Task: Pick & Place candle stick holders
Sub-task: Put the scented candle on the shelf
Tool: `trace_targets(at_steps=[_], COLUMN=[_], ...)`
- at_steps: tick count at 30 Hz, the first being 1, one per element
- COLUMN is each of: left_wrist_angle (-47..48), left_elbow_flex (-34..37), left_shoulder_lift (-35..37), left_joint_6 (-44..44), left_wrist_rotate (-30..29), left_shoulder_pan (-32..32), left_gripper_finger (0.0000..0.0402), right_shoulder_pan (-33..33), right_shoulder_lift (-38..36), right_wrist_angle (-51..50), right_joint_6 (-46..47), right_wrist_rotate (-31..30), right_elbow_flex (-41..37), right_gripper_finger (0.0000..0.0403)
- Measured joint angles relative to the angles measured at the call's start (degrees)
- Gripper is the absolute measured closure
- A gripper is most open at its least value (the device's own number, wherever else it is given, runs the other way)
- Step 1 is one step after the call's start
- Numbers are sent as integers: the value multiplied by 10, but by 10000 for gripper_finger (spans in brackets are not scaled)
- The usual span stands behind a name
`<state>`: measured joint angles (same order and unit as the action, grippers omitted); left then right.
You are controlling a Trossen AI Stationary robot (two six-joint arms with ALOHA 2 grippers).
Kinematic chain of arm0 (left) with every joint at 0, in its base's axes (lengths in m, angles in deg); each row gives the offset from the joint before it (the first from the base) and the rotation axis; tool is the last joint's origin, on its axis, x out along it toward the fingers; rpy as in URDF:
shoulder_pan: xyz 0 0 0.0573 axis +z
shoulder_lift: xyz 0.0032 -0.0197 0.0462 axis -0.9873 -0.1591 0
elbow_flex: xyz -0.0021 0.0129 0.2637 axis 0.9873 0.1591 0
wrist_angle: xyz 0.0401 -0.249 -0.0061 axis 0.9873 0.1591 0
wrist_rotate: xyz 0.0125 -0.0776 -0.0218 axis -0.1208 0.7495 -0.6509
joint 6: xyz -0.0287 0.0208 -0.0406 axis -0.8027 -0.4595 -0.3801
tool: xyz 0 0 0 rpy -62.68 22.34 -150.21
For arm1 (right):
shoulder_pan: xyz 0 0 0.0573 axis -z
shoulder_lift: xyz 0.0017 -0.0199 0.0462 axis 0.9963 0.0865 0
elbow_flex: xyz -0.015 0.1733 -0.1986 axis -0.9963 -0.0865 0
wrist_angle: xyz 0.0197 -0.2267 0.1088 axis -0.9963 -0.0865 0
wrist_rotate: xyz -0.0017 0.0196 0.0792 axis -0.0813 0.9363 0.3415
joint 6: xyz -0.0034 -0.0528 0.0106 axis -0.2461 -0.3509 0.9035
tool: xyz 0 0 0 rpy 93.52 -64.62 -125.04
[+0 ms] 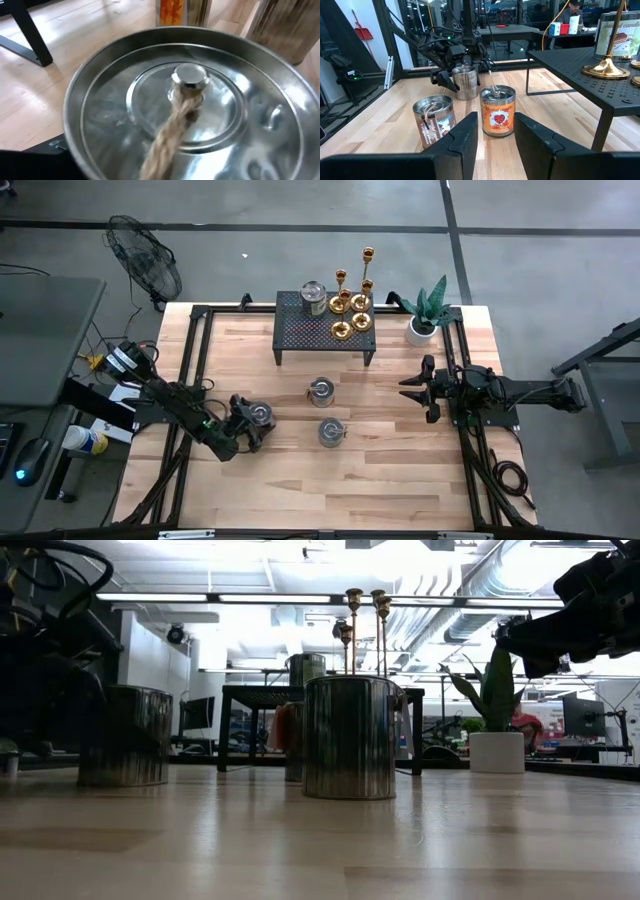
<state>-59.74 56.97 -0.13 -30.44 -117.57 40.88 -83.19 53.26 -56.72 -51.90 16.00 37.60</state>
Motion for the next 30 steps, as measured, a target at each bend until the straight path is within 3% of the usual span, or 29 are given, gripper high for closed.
trace_targets(at_steps=[9,15,30], left_wrist_angle=[5,17,19], left_elbow_flex=[-8,-15,-19], left_shoulder_lift=[0,0,0], left_joint_6=[0,0,2], left_wrist_rotate=[-4,-2,3], left_shoulder_pan=[19,22,22], left_gripper_finger=[12,47,47], right_shoulder_pan=[0,0,0], right_shoulder_lift=[0,0,0], right_wrist_angle=[0,0,0], right_joint_6=[0,0,0], right_wrist_rotate=[0,0,0], right_elbow_flex=[0,0,0], right_gripper_finger=[285,285,285])
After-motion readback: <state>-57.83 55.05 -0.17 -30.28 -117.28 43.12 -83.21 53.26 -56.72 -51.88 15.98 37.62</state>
